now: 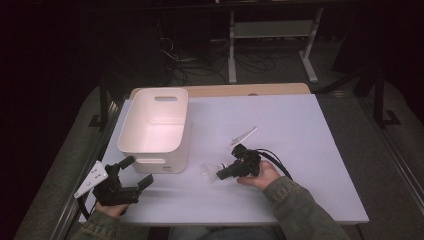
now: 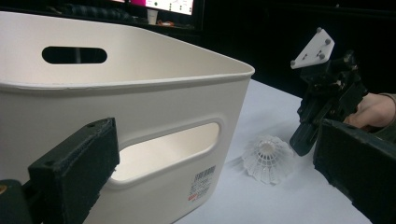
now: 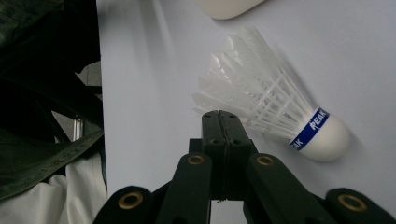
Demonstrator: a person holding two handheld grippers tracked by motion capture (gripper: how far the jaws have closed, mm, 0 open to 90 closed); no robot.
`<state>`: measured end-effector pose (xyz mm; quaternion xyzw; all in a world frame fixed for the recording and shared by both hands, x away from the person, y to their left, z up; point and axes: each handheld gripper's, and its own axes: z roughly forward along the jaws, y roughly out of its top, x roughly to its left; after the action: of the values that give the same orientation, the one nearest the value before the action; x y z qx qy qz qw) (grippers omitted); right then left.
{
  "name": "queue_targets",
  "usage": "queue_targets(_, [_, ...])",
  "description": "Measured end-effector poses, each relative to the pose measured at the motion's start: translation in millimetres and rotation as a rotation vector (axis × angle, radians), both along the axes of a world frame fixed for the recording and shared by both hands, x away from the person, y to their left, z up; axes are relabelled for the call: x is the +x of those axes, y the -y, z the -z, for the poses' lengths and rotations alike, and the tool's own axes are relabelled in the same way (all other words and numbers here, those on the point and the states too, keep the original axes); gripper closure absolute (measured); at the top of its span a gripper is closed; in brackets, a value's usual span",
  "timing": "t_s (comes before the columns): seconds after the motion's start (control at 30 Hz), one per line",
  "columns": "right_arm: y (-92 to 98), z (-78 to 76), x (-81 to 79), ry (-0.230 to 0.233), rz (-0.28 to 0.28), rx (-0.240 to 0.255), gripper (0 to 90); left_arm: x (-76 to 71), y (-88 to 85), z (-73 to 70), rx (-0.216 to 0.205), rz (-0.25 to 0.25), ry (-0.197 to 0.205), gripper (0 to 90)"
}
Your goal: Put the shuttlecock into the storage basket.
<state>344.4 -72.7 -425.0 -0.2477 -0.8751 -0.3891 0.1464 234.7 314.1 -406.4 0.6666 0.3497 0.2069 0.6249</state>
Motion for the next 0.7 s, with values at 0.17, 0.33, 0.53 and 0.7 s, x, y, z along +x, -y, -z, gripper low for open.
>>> queue_targets(0.17, [-7.2,7.7,1.5,0.007,-0.017,-0.009,88.5,0.3,-0.9,0.0,0.007,0.004,0.003,0.0])
queue_targets(0.33, [-13.2,11.0,2.2,0.011,-0.022,-0.024,88.5,0.0,-0.7,-0.2,0.006,0.002,0.003,0.0])
queue_targets(0.53, [-19.1,11.8,6.7,0.028,-0.025,-0.013,88.5,0.1,-0.6,0.0,0.001,0.003,0.004,0.0])
queue_targets(0.7, [-21.7,11.1,11.2,0.035,-0.003,-0.013,88.5,0.0,-0.6,-0.1,0.002,0.003,0.004,0.0])
